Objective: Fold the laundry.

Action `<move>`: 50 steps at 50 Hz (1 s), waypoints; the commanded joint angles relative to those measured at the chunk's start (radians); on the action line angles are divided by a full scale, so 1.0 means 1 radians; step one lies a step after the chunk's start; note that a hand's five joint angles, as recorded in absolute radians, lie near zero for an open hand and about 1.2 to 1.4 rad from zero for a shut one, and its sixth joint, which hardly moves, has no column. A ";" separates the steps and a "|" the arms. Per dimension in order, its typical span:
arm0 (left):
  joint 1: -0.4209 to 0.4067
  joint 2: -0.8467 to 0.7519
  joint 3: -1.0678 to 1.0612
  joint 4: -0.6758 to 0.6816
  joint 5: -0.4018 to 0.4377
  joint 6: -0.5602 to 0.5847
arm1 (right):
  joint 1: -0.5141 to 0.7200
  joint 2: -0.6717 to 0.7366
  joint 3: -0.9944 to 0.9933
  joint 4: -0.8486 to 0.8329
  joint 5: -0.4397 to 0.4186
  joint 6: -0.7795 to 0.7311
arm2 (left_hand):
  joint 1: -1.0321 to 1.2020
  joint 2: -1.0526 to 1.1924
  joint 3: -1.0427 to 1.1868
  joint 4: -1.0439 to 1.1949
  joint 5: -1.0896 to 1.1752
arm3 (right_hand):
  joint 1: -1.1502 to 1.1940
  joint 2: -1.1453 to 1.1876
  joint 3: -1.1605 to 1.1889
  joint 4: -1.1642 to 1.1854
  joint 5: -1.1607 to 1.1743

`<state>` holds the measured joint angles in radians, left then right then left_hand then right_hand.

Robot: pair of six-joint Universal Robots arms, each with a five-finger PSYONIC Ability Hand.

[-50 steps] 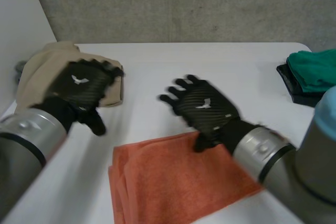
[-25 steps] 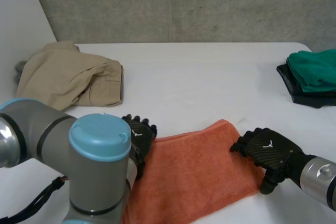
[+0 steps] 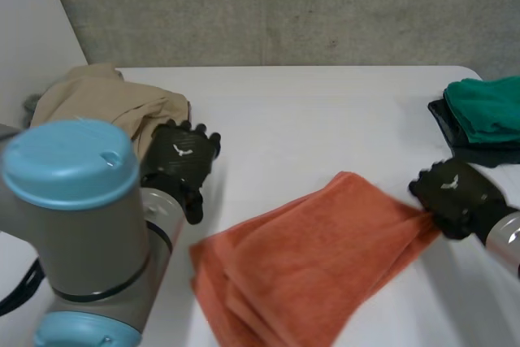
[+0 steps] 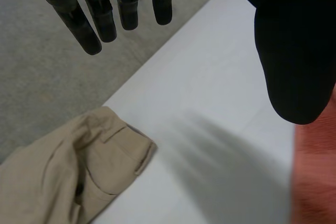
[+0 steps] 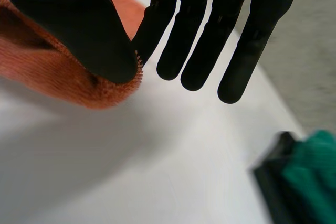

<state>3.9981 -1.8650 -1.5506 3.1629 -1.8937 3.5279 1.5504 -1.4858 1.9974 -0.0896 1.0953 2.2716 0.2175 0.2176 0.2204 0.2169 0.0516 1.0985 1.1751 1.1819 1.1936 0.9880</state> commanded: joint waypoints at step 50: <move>-0.297 -0.160 0.182 -0.288 -0.070 -0.487 | 0.284 0.297 -0.370 0.419 -0.172 0.370 | -0.043 -0.043 -0.046 -0.042 -0.052 | -0.924 -1.001 -1.007 -1.019 -0.988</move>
<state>3.7029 -1.9193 -1.4116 2.9420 -1.9641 3.1774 1.7968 -1.2962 1.6403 0.2742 0.9124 2.6625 0.2156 0.2097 0.2172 0.2089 0.0520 0.2247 0.2096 0.2075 0.2062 0.0474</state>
